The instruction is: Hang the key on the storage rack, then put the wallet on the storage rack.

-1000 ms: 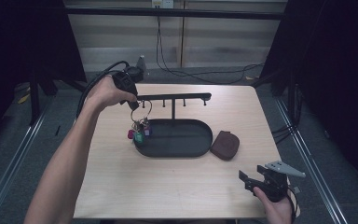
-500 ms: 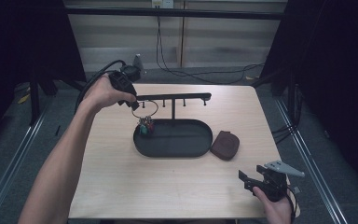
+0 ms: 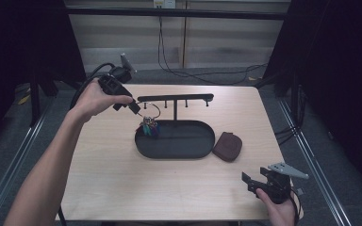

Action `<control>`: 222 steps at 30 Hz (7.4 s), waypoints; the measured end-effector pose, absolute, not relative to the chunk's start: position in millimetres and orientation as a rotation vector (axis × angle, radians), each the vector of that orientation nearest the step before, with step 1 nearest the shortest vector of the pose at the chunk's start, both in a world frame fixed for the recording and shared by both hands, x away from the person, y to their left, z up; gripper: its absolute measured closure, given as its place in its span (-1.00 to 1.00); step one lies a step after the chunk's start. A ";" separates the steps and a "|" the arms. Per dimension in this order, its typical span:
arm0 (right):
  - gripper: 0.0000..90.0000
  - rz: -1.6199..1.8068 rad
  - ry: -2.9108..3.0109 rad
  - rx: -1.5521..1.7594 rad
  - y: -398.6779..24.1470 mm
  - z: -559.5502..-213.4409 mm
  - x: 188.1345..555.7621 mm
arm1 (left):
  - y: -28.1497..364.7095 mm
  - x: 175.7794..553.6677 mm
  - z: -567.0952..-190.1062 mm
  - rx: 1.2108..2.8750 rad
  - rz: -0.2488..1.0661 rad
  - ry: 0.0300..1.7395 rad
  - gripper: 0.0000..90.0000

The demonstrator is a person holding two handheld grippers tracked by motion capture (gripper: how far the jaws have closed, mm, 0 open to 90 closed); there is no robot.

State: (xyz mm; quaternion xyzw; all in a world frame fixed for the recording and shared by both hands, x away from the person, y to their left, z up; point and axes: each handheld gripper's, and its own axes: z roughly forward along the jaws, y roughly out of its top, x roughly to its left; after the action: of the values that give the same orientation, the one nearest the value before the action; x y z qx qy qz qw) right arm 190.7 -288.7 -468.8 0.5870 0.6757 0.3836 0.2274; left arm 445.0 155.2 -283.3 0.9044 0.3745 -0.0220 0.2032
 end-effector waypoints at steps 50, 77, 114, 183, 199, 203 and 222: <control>-0.51 1.055 1.911 1.615 -274.2 -454.6 203.8 | 260.3 272.5 -437.8 2.066 -0.005 0.960 -0.61; -0.64 0.854 2.043 2.009 -281.8 -442.3 309.3 | 274.7 247.2 -462.5 2.040 0.027 0.911 -0.57; -0.73 0.573 1.997 2.297 -257.2 -470.3 377.0 | 265.4 247.3 -466.0 2.121 -0.004 0.901 -0.57; 0.89 0.304 2.021 2.183 -255.8 -384.8 376.4 | 261.5 245.3 -465.8 2.151 0.037 0.873 -0.61; 0.93 0.292 2.062 2.144 -246.4 -358.2 378.5 | 262.1 245.7 -466.1 2.147 0.025 0.871 -0.61; 0.94 0.294 2.075 2.140 -246.5 -352.2 377.7 | 262.1 245.6 -466.0 2.149 0.025 0.870 -0.61; 0.94 0.285 2.128 2.097 -235.5 -314.8 379.4 | 262.4 245.6 -465.6 2.152 0.024 0.866 -0.62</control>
State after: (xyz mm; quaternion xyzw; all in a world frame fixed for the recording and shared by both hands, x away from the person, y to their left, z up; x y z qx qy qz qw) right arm 379.4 -235.5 -314.8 0.6969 0.7074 0.0949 0.0701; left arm 245.6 262.4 -465.6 0.8504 0.3422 0.0093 0.3995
